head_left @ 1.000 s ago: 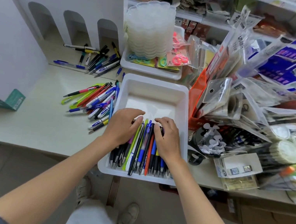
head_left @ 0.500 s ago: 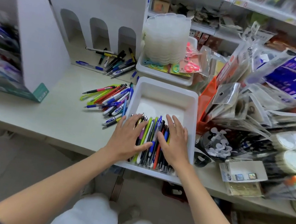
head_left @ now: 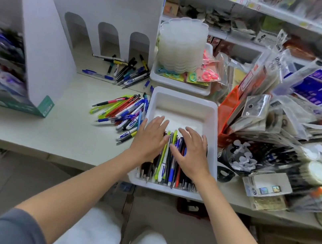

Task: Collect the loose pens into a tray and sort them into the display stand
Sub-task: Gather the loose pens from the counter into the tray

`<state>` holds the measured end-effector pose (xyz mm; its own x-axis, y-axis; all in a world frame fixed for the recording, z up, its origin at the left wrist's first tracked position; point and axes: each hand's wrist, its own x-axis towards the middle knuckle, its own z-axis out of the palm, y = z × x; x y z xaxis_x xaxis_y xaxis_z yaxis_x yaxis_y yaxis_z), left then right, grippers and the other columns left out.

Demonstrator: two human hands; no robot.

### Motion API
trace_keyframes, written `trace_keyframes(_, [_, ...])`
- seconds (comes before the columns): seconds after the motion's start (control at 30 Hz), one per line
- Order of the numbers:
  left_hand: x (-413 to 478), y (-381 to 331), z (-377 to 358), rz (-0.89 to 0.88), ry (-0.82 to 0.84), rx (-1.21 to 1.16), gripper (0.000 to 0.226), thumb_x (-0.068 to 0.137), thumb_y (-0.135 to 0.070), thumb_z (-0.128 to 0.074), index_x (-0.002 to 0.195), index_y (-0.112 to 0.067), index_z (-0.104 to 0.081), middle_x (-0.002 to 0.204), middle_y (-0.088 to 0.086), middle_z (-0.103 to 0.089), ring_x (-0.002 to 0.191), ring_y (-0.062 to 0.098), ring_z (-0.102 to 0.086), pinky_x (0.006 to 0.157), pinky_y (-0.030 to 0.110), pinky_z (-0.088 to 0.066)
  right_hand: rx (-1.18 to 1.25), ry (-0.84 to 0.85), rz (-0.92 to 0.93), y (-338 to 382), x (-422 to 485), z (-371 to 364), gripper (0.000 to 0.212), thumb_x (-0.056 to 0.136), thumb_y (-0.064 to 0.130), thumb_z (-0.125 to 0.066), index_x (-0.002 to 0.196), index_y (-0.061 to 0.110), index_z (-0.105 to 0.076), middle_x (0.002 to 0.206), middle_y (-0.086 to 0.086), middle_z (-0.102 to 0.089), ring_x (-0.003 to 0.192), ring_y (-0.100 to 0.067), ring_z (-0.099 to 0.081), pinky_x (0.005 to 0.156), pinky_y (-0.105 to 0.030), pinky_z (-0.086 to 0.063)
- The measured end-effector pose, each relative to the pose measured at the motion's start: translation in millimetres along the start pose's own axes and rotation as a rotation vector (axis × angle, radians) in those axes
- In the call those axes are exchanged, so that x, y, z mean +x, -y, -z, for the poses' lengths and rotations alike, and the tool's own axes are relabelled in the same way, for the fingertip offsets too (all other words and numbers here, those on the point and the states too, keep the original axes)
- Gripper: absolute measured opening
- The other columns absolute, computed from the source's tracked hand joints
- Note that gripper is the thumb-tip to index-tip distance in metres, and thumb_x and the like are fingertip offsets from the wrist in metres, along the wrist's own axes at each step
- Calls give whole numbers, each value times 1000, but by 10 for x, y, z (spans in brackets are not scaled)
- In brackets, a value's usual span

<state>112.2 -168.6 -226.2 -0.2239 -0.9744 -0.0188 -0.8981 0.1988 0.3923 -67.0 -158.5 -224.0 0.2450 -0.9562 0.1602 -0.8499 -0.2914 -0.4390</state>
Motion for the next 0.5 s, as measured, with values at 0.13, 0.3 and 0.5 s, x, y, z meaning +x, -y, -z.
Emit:
trace_keyframes(0.13, [174,15,69,-63,133,-8,50,108,-40,-15,115,-20,-60,115,1,-67,123,21,-55,121,51,3,-68,73,40,-14,-46,23,64,94,60,-40,144,19,-45,147,-2,-46,141,-16,-34,122,-33,-9])
trace_keyframes(0.3, [168,214,83,-162,25,-108,48,108,-38,-24,138,-17,-54,122,1,-67,122,21,-55,121,47,-12,-81,-79,-58,159,21,24,50,96,46,-57,133,13,-56,135,-5,-57,131,-20,-46,117,-29,-16])
trace_keyframes(0.5, [432,724,447,-170,-197,-312,34,105,-22,-37,121,-10,-65,110,7,-69,105,26,-60,92,44,-46,-52,-181,-174,676,542,-112,48,96,44,-47,125,9,-61,123,-8,-65,117,-28,-56,103,-41,-40])
